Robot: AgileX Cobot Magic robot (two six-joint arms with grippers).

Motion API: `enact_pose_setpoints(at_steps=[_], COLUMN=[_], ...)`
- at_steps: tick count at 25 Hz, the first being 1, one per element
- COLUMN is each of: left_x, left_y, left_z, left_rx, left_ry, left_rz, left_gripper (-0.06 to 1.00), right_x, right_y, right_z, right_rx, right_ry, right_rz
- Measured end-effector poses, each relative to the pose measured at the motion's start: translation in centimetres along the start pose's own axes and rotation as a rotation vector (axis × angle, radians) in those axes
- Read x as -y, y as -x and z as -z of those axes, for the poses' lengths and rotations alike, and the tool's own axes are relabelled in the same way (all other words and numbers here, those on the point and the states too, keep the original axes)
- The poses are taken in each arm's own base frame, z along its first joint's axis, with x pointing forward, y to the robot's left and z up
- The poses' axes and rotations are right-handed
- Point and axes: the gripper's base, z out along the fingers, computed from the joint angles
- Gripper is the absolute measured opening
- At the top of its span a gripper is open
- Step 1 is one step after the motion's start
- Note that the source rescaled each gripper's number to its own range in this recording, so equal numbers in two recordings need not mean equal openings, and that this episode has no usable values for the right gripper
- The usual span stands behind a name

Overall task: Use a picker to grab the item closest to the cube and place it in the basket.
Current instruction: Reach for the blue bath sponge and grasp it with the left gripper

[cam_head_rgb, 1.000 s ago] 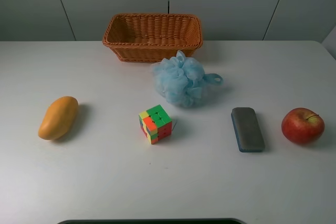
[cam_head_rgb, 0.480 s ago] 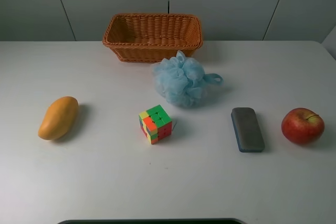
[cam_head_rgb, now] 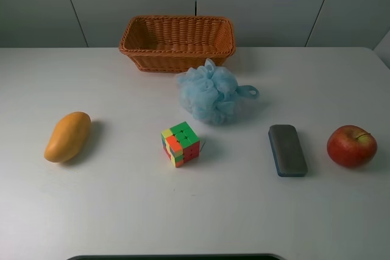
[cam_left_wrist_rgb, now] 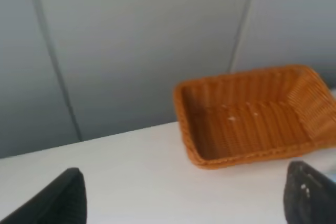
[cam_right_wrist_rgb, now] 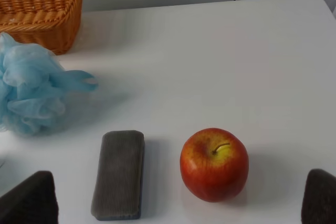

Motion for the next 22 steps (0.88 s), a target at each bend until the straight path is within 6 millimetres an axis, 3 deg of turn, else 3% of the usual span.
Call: enact_pose_setpoints(at_steps=[5,9,16,22], left_x=[5.0,9.2,14.9,17.8], left_y=[2.3,1.5,-3.3,-7.8], left_z=[-7.1,-12.7,-20.9,-25.2], left_rx=[-0.079,-0.175,-0.382,-0.514], left_ry=[-0.136,-0.224,-0.334,-0.398], left_rz=[-0.114,-0.168,-0.194,-0.218], left_gripper=[1.00,1.00,1.00,1.00], right_x=[0.0,0.0,0.0,0.0], right_y=[0.0,0.0,0.0,0.0], right_z=[0.0,0.0,0.0,0.0], right_rx=[0.000,0.000,0.000,0.000], right_ry=[0.000,0.000,0.000,0.000], right_rz=[0.000,0.000,0.000,0.000])
